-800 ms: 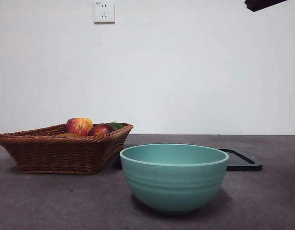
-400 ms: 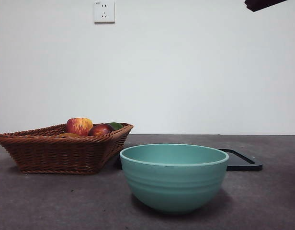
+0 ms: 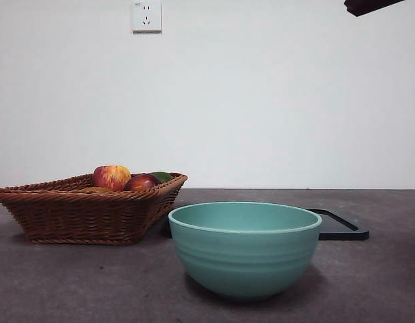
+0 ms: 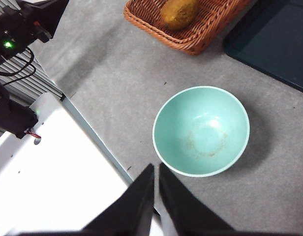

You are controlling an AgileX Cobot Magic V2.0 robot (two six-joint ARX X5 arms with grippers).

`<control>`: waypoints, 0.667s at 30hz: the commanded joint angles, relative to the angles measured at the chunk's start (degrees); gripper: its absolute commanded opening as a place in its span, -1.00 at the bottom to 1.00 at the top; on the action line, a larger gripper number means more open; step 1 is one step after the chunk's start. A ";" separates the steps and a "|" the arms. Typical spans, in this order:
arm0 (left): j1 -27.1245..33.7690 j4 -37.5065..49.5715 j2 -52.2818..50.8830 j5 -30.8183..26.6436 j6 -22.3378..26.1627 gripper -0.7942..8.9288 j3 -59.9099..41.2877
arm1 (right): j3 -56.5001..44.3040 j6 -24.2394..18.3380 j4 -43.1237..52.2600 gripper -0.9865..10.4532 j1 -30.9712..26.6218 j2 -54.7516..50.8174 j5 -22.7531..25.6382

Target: Pick up the wifruite, put it on the bowl, pick up the plate, put it on desk

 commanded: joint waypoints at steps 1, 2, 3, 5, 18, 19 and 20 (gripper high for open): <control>0.17 -0.33 -0.11 -0.26 0.26 -0.82 -1.18 | 1.05 -1.05 0.20 -0.82 0.37 0.31 0.00; 0.17 -0.33 -0.11 -0.26 0.26 -0.82 -1.18 | 1.05 -1.20 -0.13 -0.82 0.55 0.13 0.24; 0.17 -0.33 -0.09 -0.26 0.26 -0.82 -1.18 | 1.07 -1.44 -0.22 -0.82 0.63 -0.50 0.07; 0.17 -0.33 -0.09 -0.26 0.26 -0.82 -1.18 | 1.05 -5.92 0.02 -0.82 -0.79 -2.62 2.62; 0.17 -0.35 -0.09 -0.24 0.26 -0.82 -1.18 | -15.41 -12.74 23.19 -0.82 -25.73 -29.33 17.03; 0.17 -0.33 -0.09 -0.24 0.26 -0.82 -1.18 | -17.97 -12.72 24.65 -0.82 -27.02 -31.19 16.94; 0.17 -0.33 -0.09 -0.26 0.26 -0.82 -1.18 | -21.46 -12.31 26.60 -0.82 -28.55 -33.66 16.94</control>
